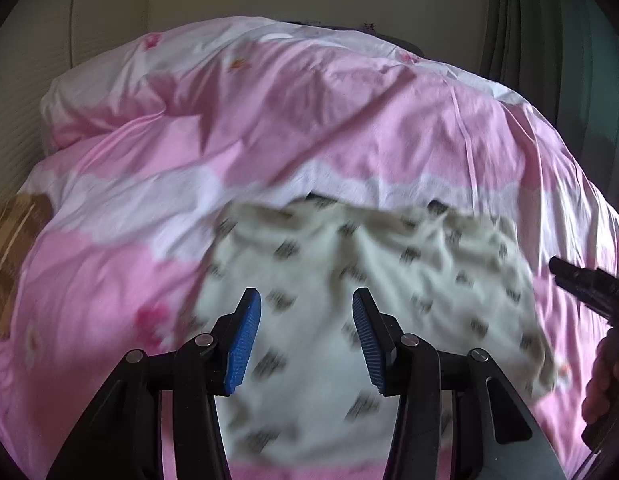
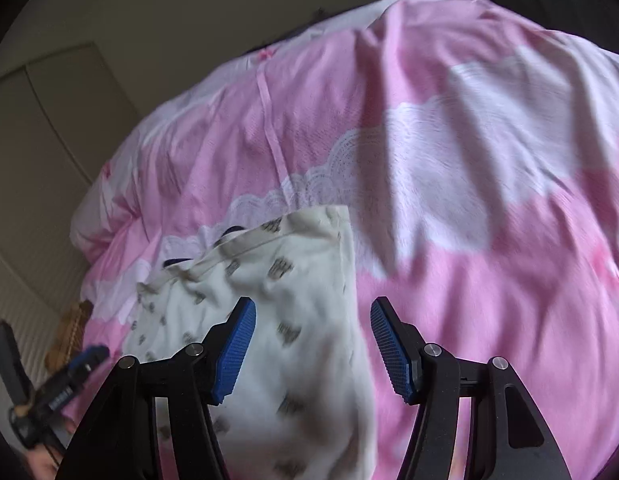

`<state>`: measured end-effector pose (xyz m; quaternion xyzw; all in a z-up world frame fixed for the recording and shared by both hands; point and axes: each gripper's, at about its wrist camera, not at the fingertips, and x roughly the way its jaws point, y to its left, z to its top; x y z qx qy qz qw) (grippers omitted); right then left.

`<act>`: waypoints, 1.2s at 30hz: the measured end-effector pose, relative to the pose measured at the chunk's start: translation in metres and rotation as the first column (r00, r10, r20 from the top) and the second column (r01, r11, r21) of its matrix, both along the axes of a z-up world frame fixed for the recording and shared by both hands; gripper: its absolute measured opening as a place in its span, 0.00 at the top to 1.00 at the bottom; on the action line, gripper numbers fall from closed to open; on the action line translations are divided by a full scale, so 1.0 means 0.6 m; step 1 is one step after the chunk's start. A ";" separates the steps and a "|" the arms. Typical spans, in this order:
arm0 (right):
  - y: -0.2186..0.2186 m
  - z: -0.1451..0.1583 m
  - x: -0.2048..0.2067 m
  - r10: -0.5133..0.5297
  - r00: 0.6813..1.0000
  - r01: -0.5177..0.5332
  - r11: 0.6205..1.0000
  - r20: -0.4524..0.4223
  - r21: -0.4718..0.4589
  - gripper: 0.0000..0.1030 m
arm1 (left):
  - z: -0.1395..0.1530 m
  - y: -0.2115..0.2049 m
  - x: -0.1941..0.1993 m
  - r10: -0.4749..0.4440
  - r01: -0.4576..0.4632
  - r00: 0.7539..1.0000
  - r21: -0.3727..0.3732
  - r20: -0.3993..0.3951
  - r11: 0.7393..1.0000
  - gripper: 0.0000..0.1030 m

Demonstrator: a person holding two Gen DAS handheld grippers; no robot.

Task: Fold small clothes

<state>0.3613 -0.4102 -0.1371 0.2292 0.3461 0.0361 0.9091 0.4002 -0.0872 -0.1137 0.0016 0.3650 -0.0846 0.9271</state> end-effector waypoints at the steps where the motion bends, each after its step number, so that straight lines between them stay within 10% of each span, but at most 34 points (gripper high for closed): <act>1: -0.007 -0.005 0.017 0.030 1.000 -0.030 1.000 -0.009 0.007 0.41 | 0.002 -0.011 0.013 -0.005 0.005 1.000 0.005 0.001 1.000 0.54; 9: -0.014 -0.059 0.095 0.255 0.962 -0.254 0.967 -0.101 0.014 0.41 | -0.008 -0.037 0.055 -0.034 0.034 0.999 0.036 0.006 0.999 0.54; 18: -0.002 -0.089 0.127 0.502 0.860 -0.472 0.849 -0.087 0.239 0.49 | -0.027 -0.055 0.059 -0.086 0.086 0.996 0.058 -0.010 0.995 0.54; 23: -0.020 -0.112 0.121 0.501 0.859 -0.462 0.846 -0.101 0.265 0.64 | -0.027 -0.078 0.045 -0.159 0.155 0.987 0.142 0.020 0.978 0.50; 29: 0.021 -0.124 0.170 0.520 0.852 -0.467 0.813 -0.071 0.349 0.74 | -0.032 -0.077 0.071 -0.130 0.130 0.991 0.076 0.003 0.989 0.48; 36: 0.035 -0.098 0.154 0.449 0.890 -0.409 0.863 -0.081 0.298 0.92 | -0.028 -0.053 0.089 -0.076 0.076 0.997 0.049 0.001 0.996 0.48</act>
